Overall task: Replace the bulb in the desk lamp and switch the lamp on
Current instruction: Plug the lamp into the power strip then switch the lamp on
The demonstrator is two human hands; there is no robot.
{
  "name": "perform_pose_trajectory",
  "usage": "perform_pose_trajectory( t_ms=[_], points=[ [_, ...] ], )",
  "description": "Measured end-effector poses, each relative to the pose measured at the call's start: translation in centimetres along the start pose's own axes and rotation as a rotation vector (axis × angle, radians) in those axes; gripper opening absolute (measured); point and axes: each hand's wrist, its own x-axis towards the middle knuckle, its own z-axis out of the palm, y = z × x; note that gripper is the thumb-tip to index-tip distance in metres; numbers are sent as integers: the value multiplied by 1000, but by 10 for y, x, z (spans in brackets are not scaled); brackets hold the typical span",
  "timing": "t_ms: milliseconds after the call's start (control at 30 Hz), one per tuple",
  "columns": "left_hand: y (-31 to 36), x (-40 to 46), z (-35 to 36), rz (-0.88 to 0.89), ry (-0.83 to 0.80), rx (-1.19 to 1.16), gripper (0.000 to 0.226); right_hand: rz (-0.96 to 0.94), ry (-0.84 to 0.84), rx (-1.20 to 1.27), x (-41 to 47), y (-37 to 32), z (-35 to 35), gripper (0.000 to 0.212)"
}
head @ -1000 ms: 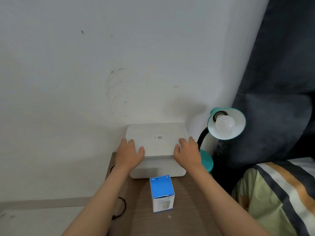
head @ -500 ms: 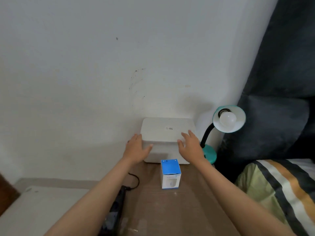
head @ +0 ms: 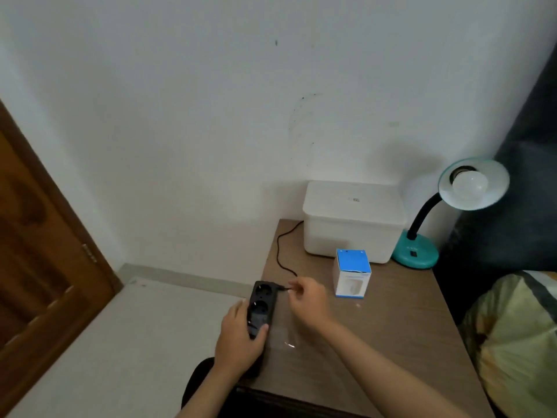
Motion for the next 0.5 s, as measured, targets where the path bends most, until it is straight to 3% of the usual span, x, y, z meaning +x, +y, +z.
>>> perform_pose_trajectory(
  t_ms=[167, 400, 500],
  points=[
    [-5, -17, 8, -40, 19, -101, 55, 120, -22, -10, 5, 5, 27, 17],
    [-8, -17, 14, -44, 75, -119, 58, 107, -123, -184, 23, 16, 36, 28],
    [-7, -17, 14, -44, 83, -122, 58, 94, -142, -239, 29, 20, 39, 23]
  ],
)
